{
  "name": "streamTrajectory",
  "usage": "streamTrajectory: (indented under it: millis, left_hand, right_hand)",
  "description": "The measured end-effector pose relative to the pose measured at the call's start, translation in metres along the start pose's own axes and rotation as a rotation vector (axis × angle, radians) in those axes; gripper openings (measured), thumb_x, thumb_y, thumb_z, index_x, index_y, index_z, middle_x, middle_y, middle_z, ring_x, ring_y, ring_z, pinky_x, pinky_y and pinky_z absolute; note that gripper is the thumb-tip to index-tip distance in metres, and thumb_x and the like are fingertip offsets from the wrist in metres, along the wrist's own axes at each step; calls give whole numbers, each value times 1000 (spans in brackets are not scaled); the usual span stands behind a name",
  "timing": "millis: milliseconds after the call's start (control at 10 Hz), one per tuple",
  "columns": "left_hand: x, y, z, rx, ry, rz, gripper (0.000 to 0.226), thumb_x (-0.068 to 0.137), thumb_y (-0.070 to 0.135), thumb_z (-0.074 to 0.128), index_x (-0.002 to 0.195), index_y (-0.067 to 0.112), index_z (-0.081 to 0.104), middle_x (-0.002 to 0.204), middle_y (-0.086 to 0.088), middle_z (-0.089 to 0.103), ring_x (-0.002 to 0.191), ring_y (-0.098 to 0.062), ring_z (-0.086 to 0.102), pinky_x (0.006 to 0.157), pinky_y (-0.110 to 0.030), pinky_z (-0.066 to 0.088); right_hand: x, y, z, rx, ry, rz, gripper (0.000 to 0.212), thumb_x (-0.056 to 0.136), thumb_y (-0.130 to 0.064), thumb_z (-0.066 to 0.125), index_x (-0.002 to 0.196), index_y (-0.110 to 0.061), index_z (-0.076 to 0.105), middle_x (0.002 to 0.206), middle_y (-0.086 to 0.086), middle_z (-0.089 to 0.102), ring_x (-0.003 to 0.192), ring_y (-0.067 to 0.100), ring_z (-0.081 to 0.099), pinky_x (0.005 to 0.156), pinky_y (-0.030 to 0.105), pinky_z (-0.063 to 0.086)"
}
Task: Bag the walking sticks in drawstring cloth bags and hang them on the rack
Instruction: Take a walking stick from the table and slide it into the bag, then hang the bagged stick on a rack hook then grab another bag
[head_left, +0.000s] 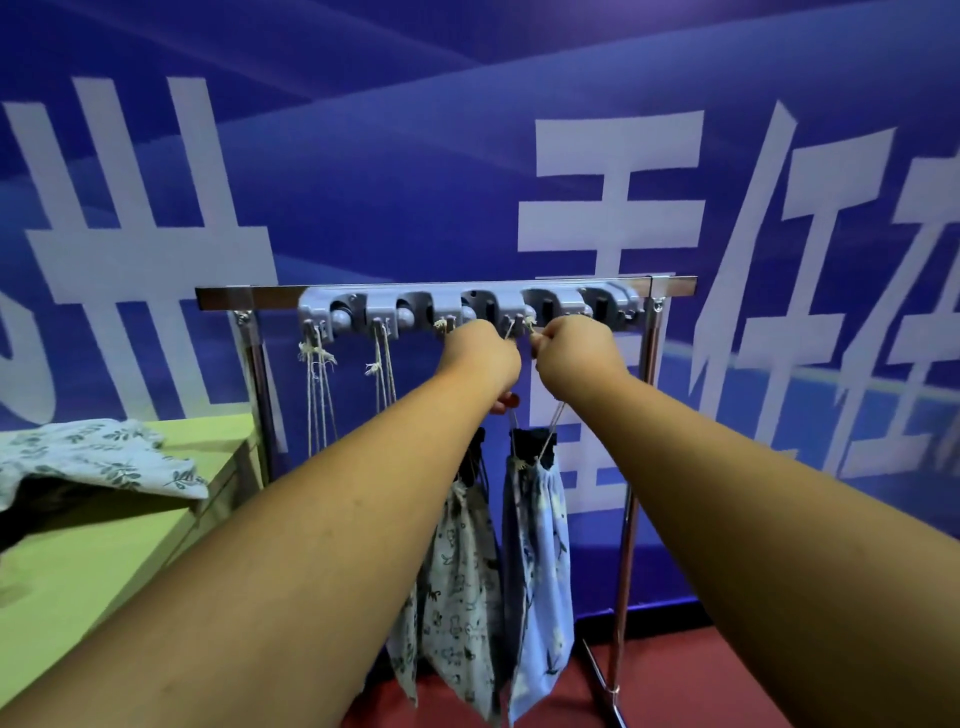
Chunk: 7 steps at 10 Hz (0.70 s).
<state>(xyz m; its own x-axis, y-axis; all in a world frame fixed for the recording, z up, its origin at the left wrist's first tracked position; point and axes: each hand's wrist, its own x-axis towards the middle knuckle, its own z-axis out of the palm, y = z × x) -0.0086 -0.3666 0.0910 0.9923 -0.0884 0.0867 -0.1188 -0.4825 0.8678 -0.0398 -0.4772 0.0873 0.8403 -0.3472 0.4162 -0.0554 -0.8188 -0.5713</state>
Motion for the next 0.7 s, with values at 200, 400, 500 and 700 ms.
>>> streamTrajectory:
  millis: [200,400,500,700]
  left_hand:
    - [-23,-12,-26,314,-64,72,23,104,7,55,84,1,65,79,-15,76,76,-31,80,76,-45,68]
    - [-54,-29,-64,326,-177,36,20,102,7,56,96,-5,72,91,-26,79,75,-36,80,65,-44,64]
    - [-77,-38,-91,317,-157,25,23,103,10,57,95,-4,73,88,-21,79,69,-35,78,63,-42,60]
    - [-134,-63,-151,235,-140,-1,19,100,6,59,90,-3,73,94,-22,79,71,-36,74,64,-41,56]
  right_hand:
    - [-11,1,-7,-225,-35,18,27,107,-10,52,114,-8,78,109,11,77,81,28,61,76,37,57]
    - [-40,-9,-20,-154,-58,101,28,101,-6,53,107,-5,81,107,17,79,89,33,75,78,43,66]
    - [-60,-21,-25,-62,-82,105,27,98,-11,55,105,0,79,102,22,79,85,35,77,77,59,66]
    - [-121,-78,-36,-17,-173,8,25,98,-9,59,101,4,79,94,24,79,72,32,71,77,54,67]
